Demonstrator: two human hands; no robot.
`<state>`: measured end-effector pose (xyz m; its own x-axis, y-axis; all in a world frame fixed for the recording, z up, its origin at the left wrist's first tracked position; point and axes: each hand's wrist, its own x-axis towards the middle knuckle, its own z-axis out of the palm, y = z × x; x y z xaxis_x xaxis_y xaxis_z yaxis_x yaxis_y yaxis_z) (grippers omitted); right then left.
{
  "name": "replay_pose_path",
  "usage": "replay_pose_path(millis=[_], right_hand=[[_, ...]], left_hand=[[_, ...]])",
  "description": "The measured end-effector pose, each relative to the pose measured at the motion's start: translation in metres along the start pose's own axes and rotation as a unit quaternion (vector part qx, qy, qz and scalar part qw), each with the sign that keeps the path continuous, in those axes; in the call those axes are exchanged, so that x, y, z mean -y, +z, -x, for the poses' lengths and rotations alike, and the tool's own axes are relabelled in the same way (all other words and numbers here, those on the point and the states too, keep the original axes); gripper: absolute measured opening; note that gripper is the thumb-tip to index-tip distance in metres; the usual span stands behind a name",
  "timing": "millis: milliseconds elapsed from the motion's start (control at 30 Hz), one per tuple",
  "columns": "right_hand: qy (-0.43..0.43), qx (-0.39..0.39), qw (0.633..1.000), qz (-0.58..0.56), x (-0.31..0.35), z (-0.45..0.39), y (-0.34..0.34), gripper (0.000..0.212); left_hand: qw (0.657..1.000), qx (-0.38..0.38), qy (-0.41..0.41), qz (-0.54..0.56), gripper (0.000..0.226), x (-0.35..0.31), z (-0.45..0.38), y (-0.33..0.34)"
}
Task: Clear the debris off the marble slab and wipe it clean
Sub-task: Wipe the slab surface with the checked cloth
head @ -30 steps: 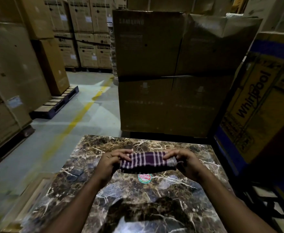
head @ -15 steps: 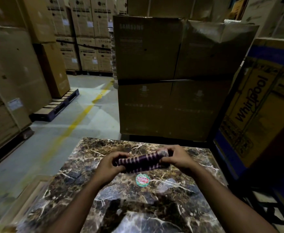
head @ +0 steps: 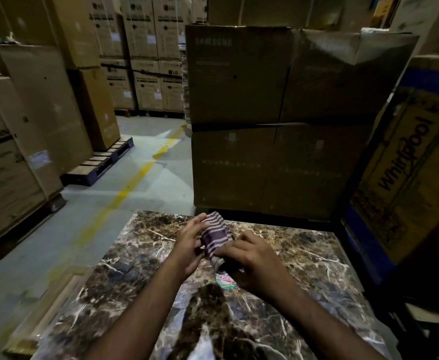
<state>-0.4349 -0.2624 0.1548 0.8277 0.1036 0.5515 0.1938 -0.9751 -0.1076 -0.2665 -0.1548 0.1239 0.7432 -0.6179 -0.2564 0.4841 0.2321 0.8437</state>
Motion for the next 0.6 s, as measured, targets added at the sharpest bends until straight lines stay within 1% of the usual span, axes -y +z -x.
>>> replay_pose_path(millis=[67, 100, 167, 200, 233, 267, 300, 333, 367, 433, 467, 533, 567, 600], right_hand=[[0.052, 0.049, 0.997, -0.019, 0.001, 0.009, 0.004, 0.038], [0.086, 0.071, 0.992, -0.053, -0.001, 0.013, 0.005, 0.042], [0.161, 0.087, 0.968, -0.173, -0.005, 0.016, 0.006, 0.040], [0.205, 0.067, 0.948, -0.233, -0.007, 0.015, 0.008, 0.035], [0.255, 0.029, 0.926, -0.277, -0.012, 0.011, 0.010, 0.032], [0.306, -0.007, 0.901, -0.306, -0.017, 0.006, 0.011, 0.033], [0.343, -0.028, 0.881, -0.324, -0.021, -0.001, 0.010, 0.040], [0.360, -0.029, 0.867, -0.342, -0.027, -0.009, 0.009, 0.051], [0.357, -0.010, 0.859, -0.367, -0.031, -0.015, 0.007, 0.063], [0.322, 0.051, 0.851, -0.412, -0.037, -0.025, 0.002, 0.078], [0.308, 0.075, 0.851, -0.418, -0.039, -0.029, 0.002, 0.081], [0.301, 0.082, 0.856, -0.412, -0.046, -0.033, 0.006, 0.084], [0.312, 0.081, 0.843, -0.431, -0.050, -0.033, 0.009, 0.085], [0.332, 0.081, 0.814, -0.469, -0.053, -0.035, 0.010, 0.087]], left_hand=[[0.999, 0.027, 0.027, -0.007, 0.054, 0.005, 0.000, 0.002], [0.999, 0.030, 0.042, -0.015, 0.061, 0.006, 0.002, 0.002], [0.997, 0.035, 0.067, -0.018, 0.071, 0.010, 0.000, 0.000], [0.997, 0.034, 0.073, -0.013, 0.076, 0.010, 0.000, -0.001], [0.996, 0.033, 0.077, -0.011, 0.080, 0.010, 0.001, -0.001], [0.996, 0.036, 0.080, -0.012, 0.082, 0.010, 0.003, -0.001], [0.995, 0.044, 0.082, -0.022, 0.083, 0.011, 0.004, 0.000], [0.994, 0.056, 0.086, -0.042, 0.082, 0.011, 0.006, 0.001], [0.990, 0.071, 0.093, -0.074, 0.077, 0.011, 0.009, 0.004], [0.979, 0.092, 0.116, -0.143, 0.060, 0.012, 0.014, 0.010], [0.974, 0.092, 0.126, -0.163, 0.055, 0.012, 0.015, 0.011], [0.970, 0.082, 0.137, -0.185, 0.055, 0.011, 0.018, 0.012], [0.968, 0.078, 0.139, -0.195, 0.057, 0.011, 0.018, 0.012], [0.967, 0.075, 0.138, -0.201, 0.060, 0.011, 0.019, 0.011]])
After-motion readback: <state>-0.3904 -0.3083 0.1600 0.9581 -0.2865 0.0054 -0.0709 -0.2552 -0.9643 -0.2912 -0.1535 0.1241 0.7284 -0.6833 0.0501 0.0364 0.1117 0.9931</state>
